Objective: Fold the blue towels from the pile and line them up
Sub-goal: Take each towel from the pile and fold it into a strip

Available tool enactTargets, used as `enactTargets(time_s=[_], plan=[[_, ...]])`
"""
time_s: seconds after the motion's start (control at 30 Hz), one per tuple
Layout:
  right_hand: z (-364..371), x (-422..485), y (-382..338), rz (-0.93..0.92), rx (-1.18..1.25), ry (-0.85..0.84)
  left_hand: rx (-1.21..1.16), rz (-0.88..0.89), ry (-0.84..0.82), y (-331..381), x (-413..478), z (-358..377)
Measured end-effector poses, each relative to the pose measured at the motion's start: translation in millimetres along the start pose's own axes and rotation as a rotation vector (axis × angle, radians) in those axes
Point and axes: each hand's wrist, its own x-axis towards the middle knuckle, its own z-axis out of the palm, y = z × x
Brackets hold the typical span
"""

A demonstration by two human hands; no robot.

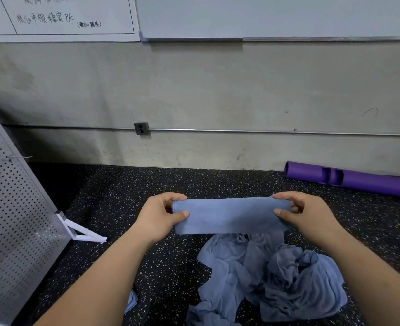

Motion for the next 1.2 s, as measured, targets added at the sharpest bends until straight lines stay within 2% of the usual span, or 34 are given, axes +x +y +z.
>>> enactTargets(time_s=[0.1, 0.3, 0.37, 0.5, 0.57, 0.73, 1.2], plan=[[-2, -1, 1, -0.021, -0.092, 0.019, 0.067, -0.009, -0.049, -1, -1, 1], [-3, 1, 4, -0.026, -0.164, -0.020, 0.261, 0.006, -0.004, 0, -2, -3], [-4, 3, 5, 0.003, -0.102, -0.043, 0.199, -0.007, 0.012, 4, -2, -4], [-2, -1, -4, 0.185, 0.312, -0.118, -0.105, -0.109, -0.028, 9, -3, -4], [0, -2, -10, 0.209, 0.386, -0.097, -0.192, -0.133, -0.006, 11, -4, -1], [7, 0, -10, 0.170, 0.323, -0.003, -0.178, -0.111, 0.095, 15, -4, 1], [9, -3, -11, 0.232, 0.362, -0.100, -0.262, -0.218, 0.087, 13, -6, -1]])
